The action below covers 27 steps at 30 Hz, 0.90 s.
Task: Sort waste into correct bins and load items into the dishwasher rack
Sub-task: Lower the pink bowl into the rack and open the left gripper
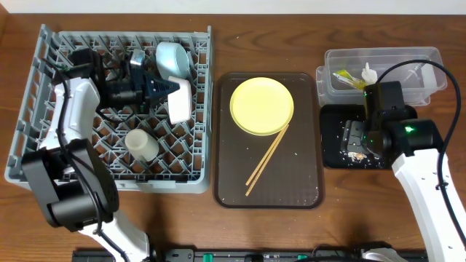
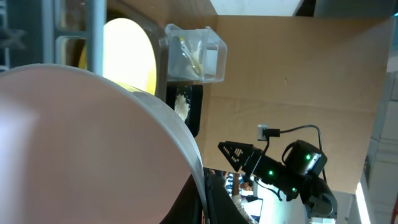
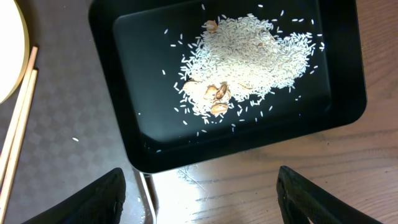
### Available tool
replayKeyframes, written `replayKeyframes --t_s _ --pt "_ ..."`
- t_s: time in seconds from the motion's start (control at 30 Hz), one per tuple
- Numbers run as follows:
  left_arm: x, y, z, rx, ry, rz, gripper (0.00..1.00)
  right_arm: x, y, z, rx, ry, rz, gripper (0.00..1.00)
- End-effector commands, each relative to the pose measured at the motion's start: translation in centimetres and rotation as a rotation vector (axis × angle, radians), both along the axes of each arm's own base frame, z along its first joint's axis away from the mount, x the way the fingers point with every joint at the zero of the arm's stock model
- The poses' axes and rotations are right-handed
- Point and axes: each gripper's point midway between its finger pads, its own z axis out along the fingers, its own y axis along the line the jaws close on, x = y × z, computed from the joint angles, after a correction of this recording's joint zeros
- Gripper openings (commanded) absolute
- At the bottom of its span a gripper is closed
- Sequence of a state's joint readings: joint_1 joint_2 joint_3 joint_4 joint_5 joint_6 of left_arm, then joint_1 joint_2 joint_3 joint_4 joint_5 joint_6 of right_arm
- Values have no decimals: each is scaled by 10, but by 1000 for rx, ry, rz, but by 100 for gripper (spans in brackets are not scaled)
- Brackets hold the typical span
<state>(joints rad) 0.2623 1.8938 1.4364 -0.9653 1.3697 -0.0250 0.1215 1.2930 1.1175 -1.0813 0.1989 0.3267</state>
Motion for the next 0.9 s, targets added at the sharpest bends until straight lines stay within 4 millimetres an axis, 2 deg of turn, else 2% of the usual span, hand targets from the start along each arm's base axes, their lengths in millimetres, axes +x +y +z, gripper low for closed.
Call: replayKeyframes --t_s 0.0,0.13,0.4,0.63,0.87 --pt "1 6 -17 23 33 9 6 4 -5 8 -6 -28 -29 76" --pt "2 14 -31 66 65 24 6 4 -5 8 -6 -28 -29 76" --pt "-1 33 -47 135 105 63 6 4 -5 8 -6 -28 -29 75" --pt "-5 35 -54 147 129 67 6 4 -5 8 -6 -28 -29 76" --pt "-10 49 -80 316 179 68 11 4 -5 8 -6 -28 -29 76"
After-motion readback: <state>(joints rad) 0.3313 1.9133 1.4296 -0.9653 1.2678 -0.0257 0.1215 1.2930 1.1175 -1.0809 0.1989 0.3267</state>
